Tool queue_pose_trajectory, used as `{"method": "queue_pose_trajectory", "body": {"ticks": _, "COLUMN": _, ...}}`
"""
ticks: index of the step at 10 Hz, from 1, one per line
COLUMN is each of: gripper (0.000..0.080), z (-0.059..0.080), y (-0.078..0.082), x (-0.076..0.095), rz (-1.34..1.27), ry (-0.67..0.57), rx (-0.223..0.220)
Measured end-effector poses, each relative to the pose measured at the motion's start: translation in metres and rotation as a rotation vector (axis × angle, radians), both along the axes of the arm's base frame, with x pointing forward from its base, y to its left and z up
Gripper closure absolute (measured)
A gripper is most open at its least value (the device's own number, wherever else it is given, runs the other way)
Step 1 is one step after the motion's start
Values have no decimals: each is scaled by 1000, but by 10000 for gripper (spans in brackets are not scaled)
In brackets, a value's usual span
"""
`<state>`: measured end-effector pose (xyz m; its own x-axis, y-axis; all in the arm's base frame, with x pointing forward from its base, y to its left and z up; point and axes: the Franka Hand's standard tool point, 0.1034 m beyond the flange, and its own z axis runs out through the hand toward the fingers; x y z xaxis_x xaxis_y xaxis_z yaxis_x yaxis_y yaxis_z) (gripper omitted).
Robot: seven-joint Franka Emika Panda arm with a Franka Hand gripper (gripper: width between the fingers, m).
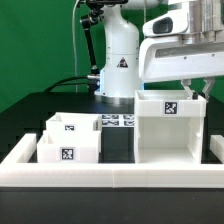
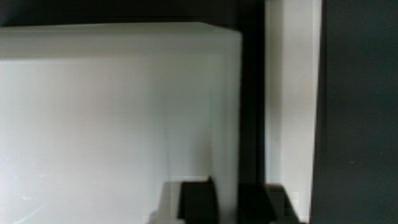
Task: Assemble drawer
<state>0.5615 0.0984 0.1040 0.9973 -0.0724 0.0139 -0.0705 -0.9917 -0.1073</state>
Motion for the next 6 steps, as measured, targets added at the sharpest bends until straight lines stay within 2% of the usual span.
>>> {"method": "queue_pose_trajectory", "body": {"ticks": 3, "gripper": 760, "z": 0, "y": 2, "x": 20, "rz": -99, "ry": -40, "rx": 10}}
{"method": "queue_pose_trajectory", "body": {"ticks": 6, "gripper": 760, "z": 1, "y": 1, "x": 22, "rz": -124, "ry": -48, "rx": 12}}
